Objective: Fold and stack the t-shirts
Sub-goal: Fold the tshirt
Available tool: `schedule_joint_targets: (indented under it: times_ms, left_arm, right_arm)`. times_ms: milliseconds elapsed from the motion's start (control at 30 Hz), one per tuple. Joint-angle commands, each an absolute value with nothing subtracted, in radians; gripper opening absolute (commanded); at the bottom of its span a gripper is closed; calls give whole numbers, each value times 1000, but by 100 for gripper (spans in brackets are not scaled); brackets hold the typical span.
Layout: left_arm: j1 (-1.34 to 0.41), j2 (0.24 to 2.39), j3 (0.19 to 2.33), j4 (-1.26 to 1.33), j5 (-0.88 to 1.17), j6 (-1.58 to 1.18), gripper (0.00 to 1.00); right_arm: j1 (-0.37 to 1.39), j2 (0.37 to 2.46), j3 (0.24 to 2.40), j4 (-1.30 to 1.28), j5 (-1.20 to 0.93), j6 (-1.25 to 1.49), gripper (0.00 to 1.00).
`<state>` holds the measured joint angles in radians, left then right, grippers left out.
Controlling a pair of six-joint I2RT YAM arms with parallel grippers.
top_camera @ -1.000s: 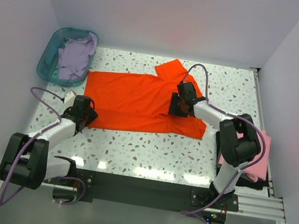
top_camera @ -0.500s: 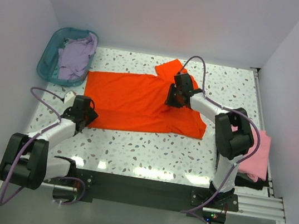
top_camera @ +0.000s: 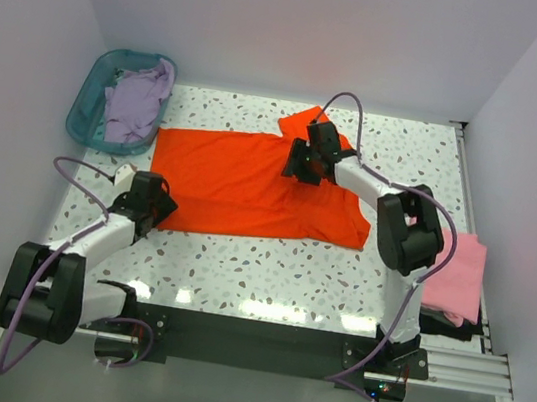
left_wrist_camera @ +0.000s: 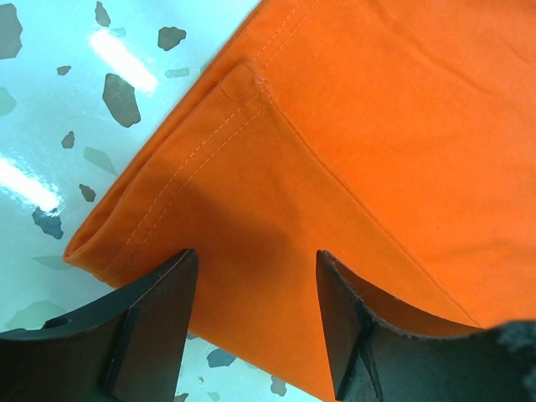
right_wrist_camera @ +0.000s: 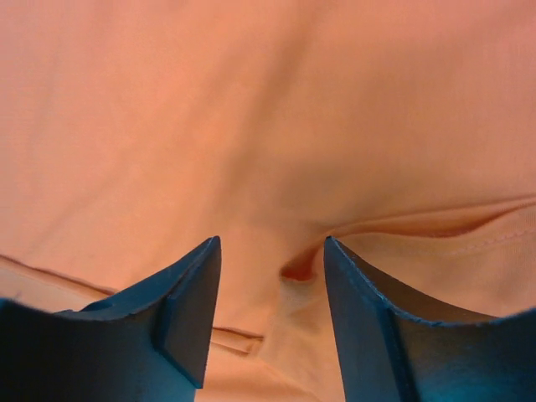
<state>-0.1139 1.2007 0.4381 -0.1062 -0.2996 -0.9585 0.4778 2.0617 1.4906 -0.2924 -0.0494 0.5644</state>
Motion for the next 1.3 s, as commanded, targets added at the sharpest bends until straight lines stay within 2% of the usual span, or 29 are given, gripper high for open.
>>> schedule_joint_targets:
  times_ms: [0,133,233,333,500,733,967,1267]
  left_arm:
    - [-117,1161,436,-141,-314,-950,66]
    - [-117,1141,460,-152,-314,-936,69]
    - [-117,1124,480,-182,-313,-945,69]
    - [-117,1101,485,-236,-334,-985,69]
    - [-117,1036,465,-348,-396,-1054,67]
    - [-117,976,393,-379,-426,-1091,67]
    - [-117,1006,344,-328,-437,-1097,61]
    - [-117,1057,360,-318,-472,-1092,61]
  right_arm:
    - [483,2033,1580,-301,-63,557,60]
    - [483,1985,1591,-317,-35,552,71]
    - [480,1941,1594,-403,15,555,70]
    - [473,1830,1502,-446,112,581,64]
    - [407,1582,1168,-437,146,632,53]
    - [370,1294,869,-494,208,644,45]
    - [270,1226,738,-439,180,641,37]
    - [261,1321,733,-361,204,623,36]
